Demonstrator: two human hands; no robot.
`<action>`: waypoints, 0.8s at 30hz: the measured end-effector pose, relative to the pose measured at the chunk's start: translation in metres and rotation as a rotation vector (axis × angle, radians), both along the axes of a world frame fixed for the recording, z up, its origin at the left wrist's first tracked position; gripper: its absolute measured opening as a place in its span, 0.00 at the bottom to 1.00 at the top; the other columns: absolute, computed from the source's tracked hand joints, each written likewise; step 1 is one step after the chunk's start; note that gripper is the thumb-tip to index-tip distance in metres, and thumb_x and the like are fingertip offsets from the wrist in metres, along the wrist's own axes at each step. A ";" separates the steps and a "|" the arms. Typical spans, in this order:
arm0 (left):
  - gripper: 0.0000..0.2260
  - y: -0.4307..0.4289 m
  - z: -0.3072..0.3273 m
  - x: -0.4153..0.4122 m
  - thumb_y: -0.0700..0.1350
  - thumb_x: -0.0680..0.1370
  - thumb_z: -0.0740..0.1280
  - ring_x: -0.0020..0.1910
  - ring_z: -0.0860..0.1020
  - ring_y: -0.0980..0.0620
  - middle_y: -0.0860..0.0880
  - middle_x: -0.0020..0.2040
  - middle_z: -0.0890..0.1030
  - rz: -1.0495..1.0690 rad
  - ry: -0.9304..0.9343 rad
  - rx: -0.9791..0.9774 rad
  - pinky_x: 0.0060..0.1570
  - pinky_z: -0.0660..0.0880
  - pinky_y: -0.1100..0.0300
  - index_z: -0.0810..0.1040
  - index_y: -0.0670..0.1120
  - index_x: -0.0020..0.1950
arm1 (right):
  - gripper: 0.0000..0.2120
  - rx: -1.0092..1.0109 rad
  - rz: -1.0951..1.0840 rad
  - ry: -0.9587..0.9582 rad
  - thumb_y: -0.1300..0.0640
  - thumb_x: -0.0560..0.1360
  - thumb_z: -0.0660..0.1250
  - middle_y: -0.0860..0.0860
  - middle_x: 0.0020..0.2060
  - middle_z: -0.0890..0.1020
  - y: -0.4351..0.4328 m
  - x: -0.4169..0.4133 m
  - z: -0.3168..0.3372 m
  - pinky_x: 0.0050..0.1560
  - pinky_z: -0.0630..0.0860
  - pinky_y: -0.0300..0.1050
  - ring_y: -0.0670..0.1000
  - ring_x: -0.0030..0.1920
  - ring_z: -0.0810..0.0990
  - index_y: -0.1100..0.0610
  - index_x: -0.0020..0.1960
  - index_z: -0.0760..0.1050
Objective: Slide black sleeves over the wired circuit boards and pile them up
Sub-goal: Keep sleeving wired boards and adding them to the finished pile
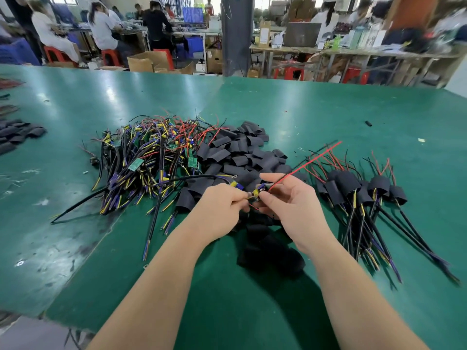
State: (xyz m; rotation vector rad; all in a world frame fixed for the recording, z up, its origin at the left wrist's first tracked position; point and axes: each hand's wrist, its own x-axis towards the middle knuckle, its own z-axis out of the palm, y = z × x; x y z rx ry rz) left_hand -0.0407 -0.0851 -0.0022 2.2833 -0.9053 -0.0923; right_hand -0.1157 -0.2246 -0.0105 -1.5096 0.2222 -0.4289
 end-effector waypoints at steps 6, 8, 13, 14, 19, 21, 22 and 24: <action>0.06 0.008 -0.014 0.008 0.40 0.77 0.67 0.39 0.78 0.53 0.52 0.39 0.83 0.247 -0.129 -0.150 0.42 0.70 0.70 0.85 0.46 0.45 | 0.18 -0.715 -0.209 0.164 0.62 0.71 0.73 0.46 0.48 0.81 -0.009 -0.004 0.000 0.49 0.73 0.35 0.48 0.43 0.80 0.51 0.58 0.78; 0.06 0.015 -0.017 0.012 0.41 0.77 0.67 0.37 0.77 0.56 0.55 0.37 0.81 0.342 -0.158 -0.187 0.37 0.67 0.73 0.84 0.47 0.44 | 0.13 -0.929 -0.236 0.239 0.55 0.68 0.76 0.46 0.44 0.79 -0.018 -0.010 0.003 0.46 0.68 0.36 0.47 0.43 0.76 0.50 0.51 0.79; 0.08 0.030 -0.019 0.019 0.40 0.79 0.64 0.39 0.78 0.55 0.58 0.35 0.79 0.525 -0.157 -0.287 0.36 0.64 0.70 0.82 0.46 0.48 | 0.12 -0.865 -0.023 0.392 0.57 0.64 0.79 0.46 0.33 0.80 -0.029 -0.016 0.008 0.31 0.69 0.28 0.40 0.29 0.75 0.48 0.39 0.76; 0.08 0.031 -0.019 0.020 0.40 0.79 0.63 0.40 0.78 0.54 0.58 0.36 0.79 0.548 -0.142 -0.288 0.37 0.64 0.68 0.82 0.47 0.48 | 0.12 -0.854 0.002 0.388 0.59 0.65 0.79 0.45 0.32 0.80 -0.029 -0.016 0.008 0.31 0.69 0.27 0.40 0.28 0.75 0.49 0.38 0.77; 0.08 0.036 -0.022 0.021 0.43 0.80 0.62 0.45 0.79 0.50 0.54 0.41 0.83 0.606 -0.110 -0.231 0.40 0.73 0.59 0.80 0.50 0.48 | 0.11 -0.888 0.057 0.401 0.61 0.65 0.78 0.43 0.28 0.81 -0.031 -0.018 0.010 0.33 0.70 0.27 0.37 0.29 0.76 0.48 0.34 0.79; 0.07 0.036 -0.023 0.020 0.43 0.80 0.62 0.47 0.80 0.47 0.50 0.43 0.84 0.599 -0.096 -0.226 0.45 0.76 0.55 0.80 0.49 0.48 | 0.10 -0.851 0.009 0.365 0.62 0.67 0.77 0.41 0.26 0.80 -0.029 -0.017 0.011 0.32 0.69 0.26 0.36 0.28 0.76 0.49 0.33 0.80; 0.07 0.036 -0.023 0.019 0.43 0.80 0.62 0.47 0.80 0.47 0.50 0.43 0.84 0.597 -0.094 -0.228 0.45 0.76 0.55 0.80 0.49 0.48 | 0.09 -0.800 -0.061 0.314 0.62 0.67 0.76 0.41 0.27 0.81 -0.027 -0.016 0.011 0.33 0.70 0.27 0.37 0.29 0.77 0.50 0.33 0.80; 0.07 0.035 -0.022 0.019 0.44 0.80 0.62 0.46 0.80 0.48 0.51 0.42 0.84 0.606 -0.090 -0.240 0.44 0.76 0.56 0.79 0.50 0.47 | 0.08 -0.793 -0.278 0.241 0.60 0.69 0.74 0.42 0.33 0.82 -0.023 -0.013 0.010 0.43 0.74 0.35 0.41 0.38 0.79 0.50 0.35 0.80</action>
